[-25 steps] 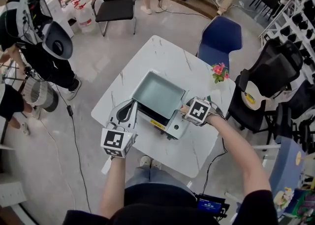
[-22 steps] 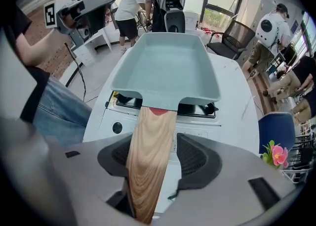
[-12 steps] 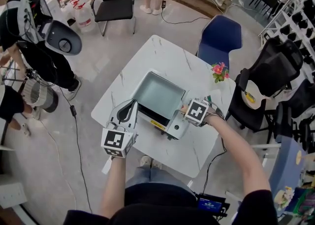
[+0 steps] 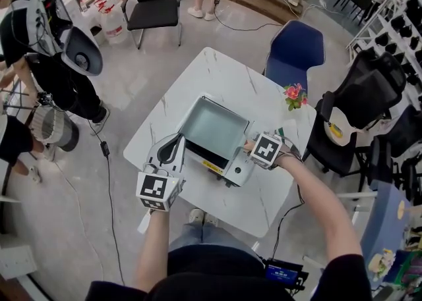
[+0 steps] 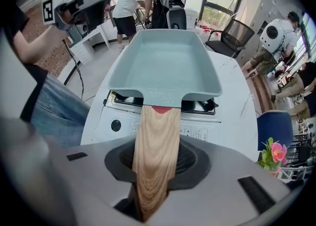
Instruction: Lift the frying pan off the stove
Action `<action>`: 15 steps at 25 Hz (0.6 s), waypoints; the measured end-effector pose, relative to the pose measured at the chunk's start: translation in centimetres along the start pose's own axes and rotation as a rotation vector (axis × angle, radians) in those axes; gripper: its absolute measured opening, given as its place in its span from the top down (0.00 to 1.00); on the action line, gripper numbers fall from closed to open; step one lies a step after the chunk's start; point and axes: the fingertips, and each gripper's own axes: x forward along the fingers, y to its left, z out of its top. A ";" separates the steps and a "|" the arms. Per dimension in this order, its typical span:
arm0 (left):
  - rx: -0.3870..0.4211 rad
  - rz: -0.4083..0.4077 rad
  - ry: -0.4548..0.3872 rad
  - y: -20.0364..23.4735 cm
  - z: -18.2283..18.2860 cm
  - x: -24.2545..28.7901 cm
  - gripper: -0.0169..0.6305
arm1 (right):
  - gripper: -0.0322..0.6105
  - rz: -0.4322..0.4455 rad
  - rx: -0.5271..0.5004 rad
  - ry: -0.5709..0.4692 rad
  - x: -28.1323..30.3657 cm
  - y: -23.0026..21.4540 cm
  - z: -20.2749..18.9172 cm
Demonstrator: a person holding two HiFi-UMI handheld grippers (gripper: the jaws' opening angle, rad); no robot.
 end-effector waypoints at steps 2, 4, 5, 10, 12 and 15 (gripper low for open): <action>0.000 0.000 -0.002 0.0 0.0 -0.1 0.95 | 0.79 -0.015 0.007 -0.007 -0.1 -0.1 0.0; 0.000 0.000 -0.003 0.0 0.1 -0.1 0.95 | 0.79 -0.017 0.007 -0.010 -0.1 0.0 -0.1; 0.000 0.001 -0.004 0.1 0.1 -0.2 0.95 | 0.79 -0.017 0.007 -0.011 -0.1 0.0 -0.1; -0.001 0.003 -0.005 0.1 0.0 -0.3 0.95 | 0.79 -0.018 -0.003 -0.023 0.2 0.4 -0.3; 0.000 0.004 -0.006 0.0 0.0 -0.4 0.95 | 0.79 -0.022 -0.005 -0.042 -0.2 0.6 -0.2; 0.002 0.005 -0.012 0.0 0.3 -0.5 0.95 | 0.79 -0.043 0.018 -0.107 -1.3 0.5 0.6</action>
